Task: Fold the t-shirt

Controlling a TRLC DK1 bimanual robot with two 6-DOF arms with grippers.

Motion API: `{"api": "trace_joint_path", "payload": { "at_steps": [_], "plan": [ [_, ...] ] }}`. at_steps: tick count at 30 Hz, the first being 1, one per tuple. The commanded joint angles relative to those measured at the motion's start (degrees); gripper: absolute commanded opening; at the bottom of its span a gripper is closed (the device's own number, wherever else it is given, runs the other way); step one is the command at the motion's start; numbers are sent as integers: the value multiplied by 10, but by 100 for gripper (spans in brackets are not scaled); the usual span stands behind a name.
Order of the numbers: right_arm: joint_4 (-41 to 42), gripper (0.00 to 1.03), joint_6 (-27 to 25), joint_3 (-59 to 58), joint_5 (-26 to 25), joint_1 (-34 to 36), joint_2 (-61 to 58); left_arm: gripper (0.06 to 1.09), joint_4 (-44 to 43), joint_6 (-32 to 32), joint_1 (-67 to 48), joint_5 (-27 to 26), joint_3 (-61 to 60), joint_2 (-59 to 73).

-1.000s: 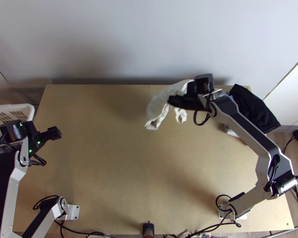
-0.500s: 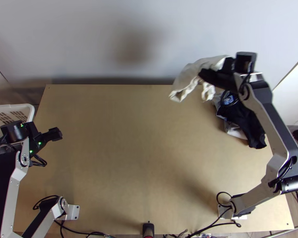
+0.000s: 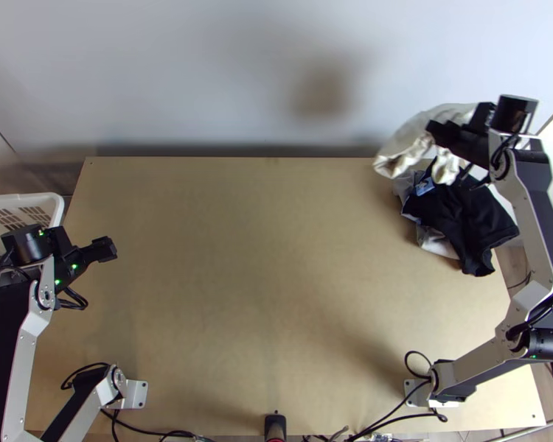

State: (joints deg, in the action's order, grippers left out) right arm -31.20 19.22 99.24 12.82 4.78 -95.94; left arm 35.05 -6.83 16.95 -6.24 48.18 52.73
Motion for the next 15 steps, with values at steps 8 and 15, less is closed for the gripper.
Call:
{"api": "trace_joint_path", "payload": {
  "at_steps": [8, 15],
  "plan": [
    [50, 3, -85, -51, -32, 123, -3, 104, -1, -6, 0, -16, -6, 0],
    [50, 3, -110, -95, -33, 150, 9, 104, -1, 1, 1, -17, -13, 0]
  ]
}}
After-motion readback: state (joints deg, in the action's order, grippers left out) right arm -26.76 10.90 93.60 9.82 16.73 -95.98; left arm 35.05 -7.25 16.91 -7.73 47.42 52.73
